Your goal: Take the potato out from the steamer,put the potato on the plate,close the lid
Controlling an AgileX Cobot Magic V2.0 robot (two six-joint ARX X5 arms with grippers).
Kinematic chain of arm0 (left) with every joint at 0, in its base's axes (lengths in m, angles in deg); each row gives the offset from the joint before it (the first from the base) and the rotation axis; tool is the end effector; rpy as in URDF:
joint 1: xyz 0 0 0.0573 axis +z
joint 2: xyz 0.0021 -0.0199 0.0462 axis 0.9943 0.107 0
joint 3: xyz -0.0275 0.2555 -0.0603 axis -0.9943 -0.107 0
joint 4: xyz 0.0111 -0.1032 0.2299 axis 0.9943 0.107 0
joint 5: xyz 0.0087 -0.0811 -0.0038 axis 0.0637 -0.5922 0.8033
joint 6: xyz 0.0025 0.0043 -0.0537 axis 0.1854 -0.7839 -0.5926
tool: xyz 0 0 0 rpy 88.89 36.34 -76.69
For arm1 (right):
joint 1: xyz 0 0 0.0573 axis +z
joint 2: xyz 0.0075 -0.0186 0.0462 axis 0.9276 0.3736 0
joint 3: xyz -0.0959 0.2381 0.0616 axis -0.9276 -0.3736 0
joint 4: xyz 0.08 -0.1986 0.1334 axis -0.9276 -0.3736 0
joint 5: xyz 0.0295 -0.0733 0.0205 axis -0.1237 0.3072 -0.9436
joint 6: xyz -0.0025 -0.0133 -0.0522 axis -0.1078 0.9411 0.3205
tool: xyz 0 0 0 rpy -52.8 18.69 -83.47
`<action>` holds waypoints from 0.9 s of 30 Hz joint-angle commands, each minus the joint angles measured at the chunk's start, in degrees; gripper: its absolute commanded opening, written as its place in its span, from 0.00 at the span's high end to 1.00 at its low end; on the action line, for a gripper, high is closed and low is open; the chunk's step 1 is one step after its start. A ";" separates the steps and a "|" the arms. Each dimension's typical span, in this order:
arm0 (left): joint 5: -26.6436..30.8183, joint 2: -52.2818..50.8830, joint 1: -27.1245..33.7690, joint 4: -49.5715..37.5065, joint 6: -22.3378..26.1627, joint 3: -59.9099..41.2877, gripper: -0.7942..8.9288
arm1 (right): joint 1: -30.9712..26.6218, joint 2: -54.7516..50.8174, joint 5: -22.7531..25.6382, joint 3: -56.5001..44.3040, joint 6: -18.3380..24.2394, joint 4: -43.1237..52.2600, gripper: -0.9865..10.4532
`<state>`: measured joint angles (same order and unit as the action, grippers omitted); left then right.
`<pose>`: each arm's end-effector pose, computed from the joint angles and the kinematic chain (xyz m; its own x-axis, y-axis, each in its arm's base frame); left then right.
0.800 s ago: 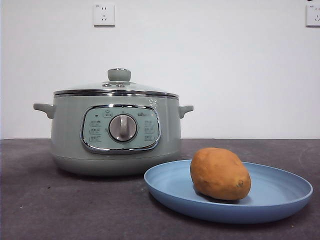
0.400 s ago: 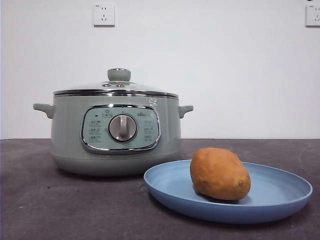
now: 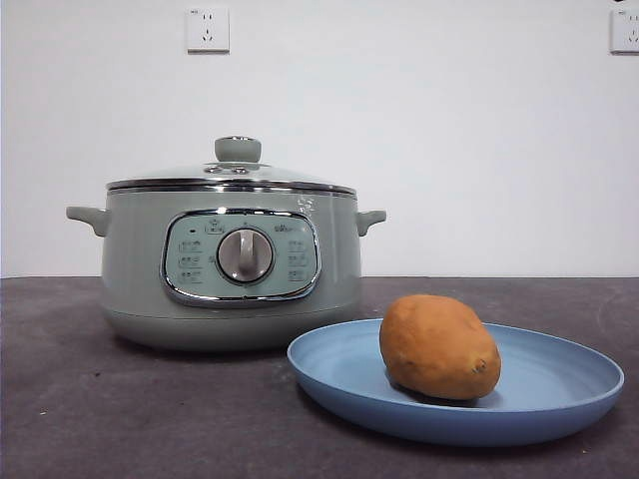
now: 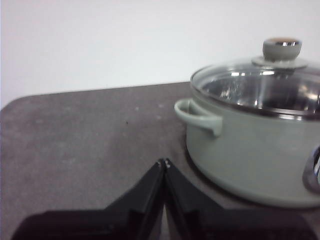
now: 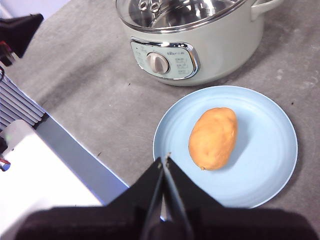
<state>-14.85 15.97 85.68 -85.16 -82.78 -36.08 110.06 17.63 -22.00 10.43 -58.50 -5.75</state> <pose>0.0977 -0.0015 0.1700 0.9902 -0.1265 -0.0594 0.1280 0.9915 0.0227 0.0754 0.0729 0.2939 0.5365 0.6569 -0.5297 -0.6576 0.7189 0.2255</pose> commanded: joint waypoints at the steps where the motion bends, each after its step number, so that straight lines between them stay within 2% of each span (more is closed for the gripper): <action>1: 0.22 -0.98 0.17 -0.66 -0.63 -1.60 0.92 | 0.07 -0.02 0.09 0.33 -0.33 0.26 0.91; 16: 0.09 -2.69 0.17 7.04 -1.68 -2.49 0.92 | 0.07 -0.02 0.07 0.33 -0.33 0.26 0.91; 27: 0.02 -2.69 0.15 6.62 -1.88 -2.47 0.92 | 0.07 -0.02 0.07 0.33 -0.33 0.26 0.91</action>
<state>-14.89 13.45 85.68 -78.50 -84.27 -37.68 110.06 17.63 -22.00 10.43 -58.50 -5.75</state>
